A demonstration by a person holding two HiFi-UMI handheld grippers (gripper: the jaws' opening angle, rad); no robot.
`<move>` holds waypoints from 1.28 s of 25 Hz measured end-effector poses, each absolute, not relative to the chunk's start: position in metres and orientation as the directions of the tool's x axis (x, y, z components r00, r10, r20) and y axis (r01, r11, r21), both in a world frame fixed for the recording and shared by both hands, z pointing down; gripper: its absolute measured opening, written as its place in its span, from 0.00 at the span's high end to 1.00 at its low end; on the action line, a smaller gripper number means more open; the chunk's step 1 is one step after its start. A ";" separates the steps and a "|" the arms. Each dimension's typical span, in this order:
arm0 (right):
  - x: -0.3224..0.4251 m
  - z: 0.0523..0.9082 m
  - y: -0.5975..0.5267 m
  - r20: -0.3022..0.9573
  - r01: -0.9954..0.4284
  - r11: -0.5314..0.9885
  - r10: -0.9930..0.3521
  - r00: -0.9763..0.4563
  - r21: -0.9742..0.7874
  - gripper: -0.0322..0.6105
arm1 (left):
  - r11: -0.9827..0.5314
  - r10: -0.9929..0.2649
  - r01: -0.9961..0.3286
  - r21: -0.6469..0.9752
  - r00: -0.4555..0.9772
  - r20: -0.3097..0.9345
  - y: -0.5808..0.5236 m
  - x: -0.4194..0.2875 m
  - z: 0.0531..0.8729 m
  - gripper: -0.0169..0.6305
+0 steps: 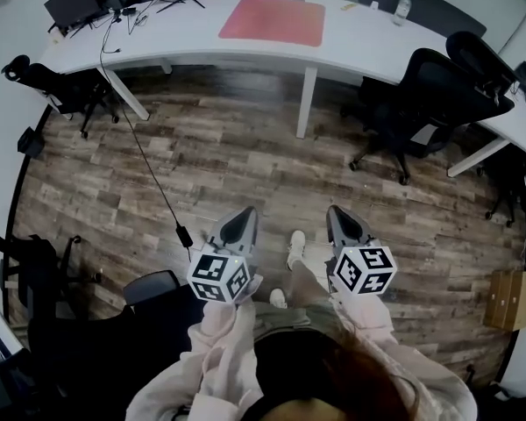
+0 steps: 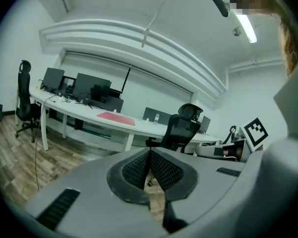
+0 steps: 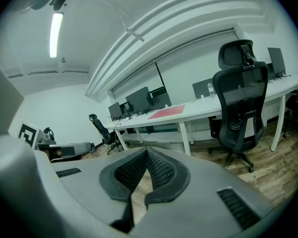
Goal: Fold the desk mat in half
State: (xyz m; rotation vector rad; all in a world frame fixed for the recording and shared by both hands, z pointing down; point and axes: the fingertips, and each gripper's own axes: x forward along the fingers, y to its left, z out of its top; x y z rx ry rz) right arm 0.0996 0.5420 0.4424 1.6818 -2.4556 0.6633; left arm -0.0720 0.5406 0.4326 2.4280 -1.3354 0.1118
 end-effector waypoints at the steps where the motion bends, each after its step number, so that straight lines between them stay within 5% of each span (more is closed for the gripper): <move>1: 0.101 0.442 0.529 0.313 -0.906 0.300 -0.866 -0.390 -0.298 0.93 | -0.483 -0.801 -0.830 0.279 0.548 0.243 0.527 -0.071 0.433 0.93; 15: 0.158 0.420 0.312 0.310 -0.897 0.332 -0.854 -0.417 -0.293 0.93 | -0.469 -0.821 -0.836 0.284 0.532 0.208 0.313 -0.018 0.407 0.93; 32: 0.164 0.462 0.172 0.366 -0.884 0.316 -0.822 -0.436 -0.345 0.93 | -0.441 -0.810 -0.840 0.317 0.524 0.263 0.177 -0.009 0.447 0.93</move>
